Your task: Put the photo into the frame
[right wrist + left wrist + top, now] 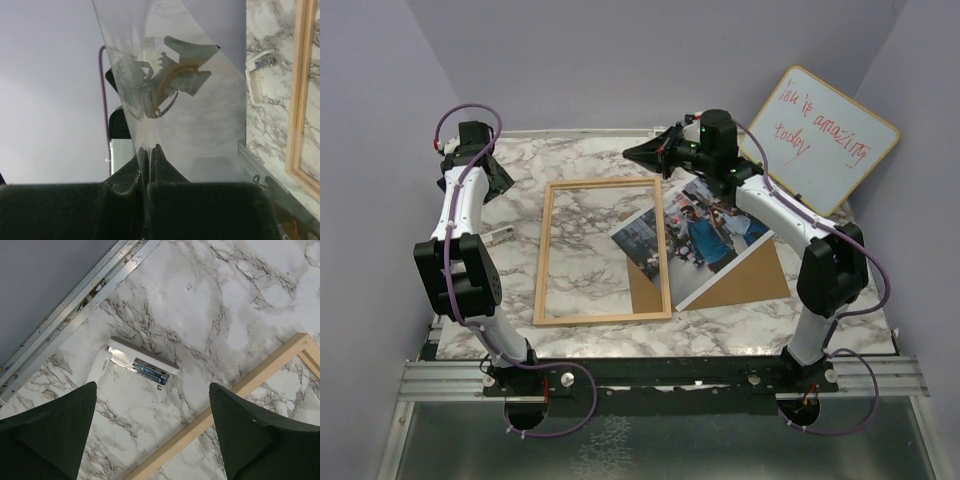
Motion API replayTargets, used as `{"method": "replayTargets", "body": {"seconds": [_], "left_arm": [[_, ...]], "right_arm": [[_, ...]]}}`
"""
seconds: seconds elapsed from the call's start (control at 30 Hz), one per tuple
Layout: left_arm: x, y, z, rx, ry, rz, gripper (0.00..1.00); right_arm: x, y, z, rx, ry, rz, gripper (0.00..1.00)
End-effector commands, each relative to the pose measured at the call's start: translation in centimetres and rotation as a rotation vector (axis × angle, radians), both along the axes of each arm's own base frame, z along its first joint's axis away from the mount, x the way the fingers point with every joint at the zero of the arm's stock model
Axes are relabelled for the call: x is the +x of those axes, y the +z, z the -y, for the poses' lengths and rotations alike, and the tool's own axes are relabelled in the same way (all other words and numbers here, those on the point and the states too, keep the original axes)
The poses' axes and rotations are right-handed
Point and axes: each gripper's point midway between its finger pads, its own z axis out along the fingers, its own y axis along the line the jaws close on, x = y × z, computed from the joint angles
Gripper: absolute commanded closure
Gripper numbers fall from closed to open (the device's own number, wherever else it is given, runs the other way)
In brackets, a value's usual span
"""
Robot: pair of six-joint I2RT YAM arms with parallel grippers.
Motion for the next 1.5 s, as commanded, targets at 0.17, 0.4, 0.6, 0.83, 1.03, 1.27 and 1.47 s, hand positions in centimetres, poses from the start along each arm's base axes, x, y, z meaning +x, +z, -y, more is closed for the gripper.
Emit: {"method": "replayTargets", "body": {"seconds": [0.17,0.4,0.6,0.83,1.03,1.27,1.47], "left_arm": [[-0.9,-0.6,-2.8,0.012,0.064,-0.011,0.09],[-1.2,-1.2,-2.6,-0.022,0.062,-0.011,0.09],[-1.6,-1.9,-2.1,-0.043,0.050,-0.018,0.09],[-2.2,-2.7,-1.6,-0.062,0.043,-0.030,0.10],[-3.2,-4.2,-0.9,-0.091,0.048,-0.039,0.12],[-4.3,-6.4,0.2,-0.139,0.024,-0.077,0.12],[-3.9,-7.3,1.5,-0.207,-0.024,-0.061,0.12]], "right_arm": [[-2.0,1.7,-6.3,0.076,0.143,-0.001,0.99],[-1.5,-1.6,-7.5,0.075,0.110,-0.110,0.99],[-0.4,-7.8,-7.7,0.028,0.059,-0.244,0.99],[1.2,-16.7,-6.8,-0.110,0.021,-0.250,0.99],[2.7,-20.8,-4.7,-0.187,-0.043,-0.170,0.99],[4.9,-23.8,-1.2,-0.291,-0.048,-0.080,0.99],[4.3,-25.4,-1.1,-0.296,0.044,-0.007,0.99]]}}
